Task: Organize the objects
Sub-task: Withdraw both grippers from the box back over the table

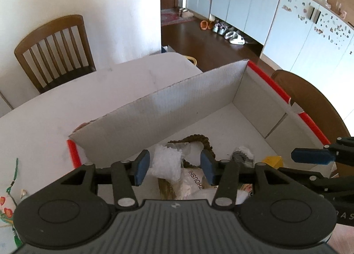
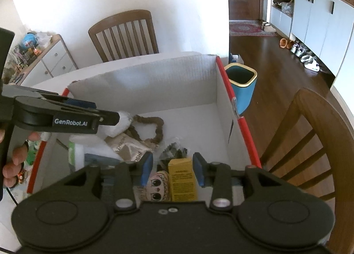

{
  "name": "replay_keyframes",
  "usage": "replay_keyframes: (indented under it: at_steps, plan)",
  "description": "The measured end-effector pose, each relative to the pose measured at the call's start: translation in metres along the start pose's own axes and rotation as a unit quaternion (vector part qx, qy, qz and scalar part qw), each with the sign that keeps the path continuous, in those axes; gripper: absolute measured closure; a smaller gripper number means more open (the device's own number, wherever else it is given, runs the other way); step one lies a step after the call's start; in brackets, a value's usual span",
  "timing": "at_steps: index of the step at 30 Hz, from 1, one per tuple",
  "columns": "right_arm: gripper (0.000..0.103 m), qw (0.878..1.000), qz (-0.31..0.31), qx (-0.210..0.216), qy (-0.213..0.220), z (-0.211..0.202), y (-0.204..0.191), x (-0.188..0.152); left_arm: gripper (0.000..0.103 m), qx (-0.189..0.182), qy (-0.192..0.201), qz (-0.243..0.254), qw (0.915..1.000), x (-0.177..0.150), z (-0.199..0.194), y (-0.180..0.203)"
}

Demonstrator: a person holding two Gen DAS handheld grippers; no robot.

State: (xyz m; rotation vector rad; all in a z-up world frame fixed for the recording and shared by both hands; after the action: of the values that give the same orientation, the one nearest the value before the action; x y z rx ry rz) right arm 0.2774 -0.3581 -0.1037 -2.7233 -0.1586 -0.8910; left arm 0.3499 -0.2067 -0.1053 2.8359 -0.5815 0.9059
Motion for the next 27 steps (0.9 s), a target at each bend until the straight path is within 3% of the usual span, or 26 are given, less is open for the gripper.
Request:
replay_keyframes:
  at_steps: [2,6,11,13,16,23,27]
  plan:
    - [0.062,1.0,-0.001,0.002,0.003,-0.005,-0.003,0.001,0.053,0.004,0.004,0.0,1.0,-0.002,-0.007,0.0]
    - [0.048,1.0,-0.007,0.001,0.016,-0.018,-0.009,0.0,0.053,0.005,0.02,-0.004,0.9998,-0.007,-0.026,0.0]
    - [0.045,1.0,-0.007,0.009,0.024,-0.03,-0.017,0.0,0.053,-0.002,0.043,-0.013,0.999,-0.012,-0.051,0.0]
    - [0.038,0.999,-0.006,0.011,0.032,-0.036,-0.02,0.0,0.053,-0.004,0.052,-0.015,0.9985,-0.015,-0.06,-0.001]
    - [0.037,0.999,-0.007,0.016,0.036,-0.042,-0.026,-0.001,0.044,-0.008,0.065,-0.02,0.9976,-0.019,-0.075,-0.002]
    - [0.034,0.998,-0.018,0.027,0.046,-0.057,-0.043,-0.006,0.036,-0.009,0.087,-0.023,0.9959,-0.032,-0.104,-0.008]
    - [0.024,0.998,-0.023,0.032,0.058,-0.066,-0.055,-0.008,0.031,-0.002,0.099,-0.025,0.9948,-0.041,-0.12,-0.014]
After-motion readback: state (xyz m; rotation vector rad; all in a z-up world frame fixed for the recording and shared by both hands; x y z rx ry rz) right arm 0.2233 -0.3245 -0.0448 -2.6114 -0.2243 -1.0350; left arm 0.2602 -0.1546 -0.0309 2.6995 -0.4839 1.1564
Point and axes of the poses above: each gripper's, at about its wrist camera, not at the fingertips, and z roughly the way its jaws point, y to its right, x to its top, the point moved 4 cm from there along z, roughly the way its jaws point, and after that the axes turned 3 degrees about z, right-handed, at the moved point
